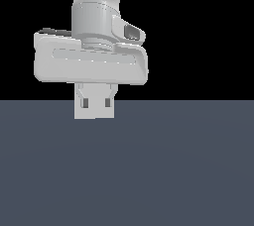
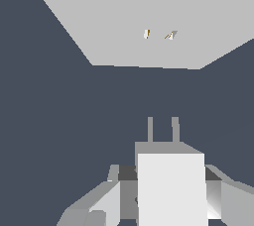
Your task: Plug the charger into the wall socket.
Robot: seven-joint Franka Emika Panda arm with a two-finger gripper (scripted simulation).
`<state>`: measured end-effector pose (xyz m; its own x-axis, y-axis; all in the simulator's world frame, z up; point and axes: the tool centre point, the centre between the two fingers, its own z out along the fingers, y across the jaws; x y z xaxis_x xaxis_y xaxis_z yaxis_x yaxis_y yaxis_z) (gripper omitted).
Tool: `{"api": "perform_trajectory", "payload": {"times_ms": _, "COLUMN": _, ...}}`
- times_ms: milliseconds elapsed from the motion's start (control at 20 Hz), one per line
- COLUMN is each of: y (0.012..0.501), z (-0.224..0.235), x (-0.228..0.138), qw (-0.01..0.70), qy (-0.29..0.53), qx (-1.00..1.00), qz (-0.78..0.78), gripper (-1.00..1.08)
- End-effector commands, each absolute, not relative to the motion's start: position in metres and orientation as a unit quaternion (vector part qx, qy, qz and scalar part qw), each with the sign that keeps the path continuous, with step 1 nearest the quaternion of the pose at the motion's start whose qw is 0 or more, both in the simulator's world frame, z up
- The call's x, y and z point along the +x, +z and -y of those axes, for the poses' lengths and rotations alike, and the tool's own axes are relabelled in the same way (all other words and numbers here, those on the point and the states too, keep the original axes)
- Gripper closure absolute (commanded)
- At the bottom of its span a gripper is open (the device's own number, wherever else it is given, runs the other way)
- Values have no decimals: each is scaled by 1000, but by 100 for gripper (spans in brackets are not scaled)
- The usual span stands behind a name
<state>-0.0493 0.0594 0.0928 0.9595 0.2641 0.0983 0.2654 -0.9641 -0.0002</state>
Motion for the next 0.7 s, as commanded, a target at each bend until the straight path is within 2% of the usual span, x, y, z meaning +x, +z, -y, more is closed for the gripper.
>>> {"api": "perform_trajectory", "payload": {"times_ms": 0, "y": 97, "z": -64, "x": -45, "qw": 6, "qy": -49, "qx": -991, "qz": 123, "gripper": 108}}
{"api": "perform_trajectory", "payload": {"times_ms": 650, "y": 100, "z": -68, "x": -40, "qw": 5, "qy": -48, "qx": -992, "qz": 113, "gripper": 108}}
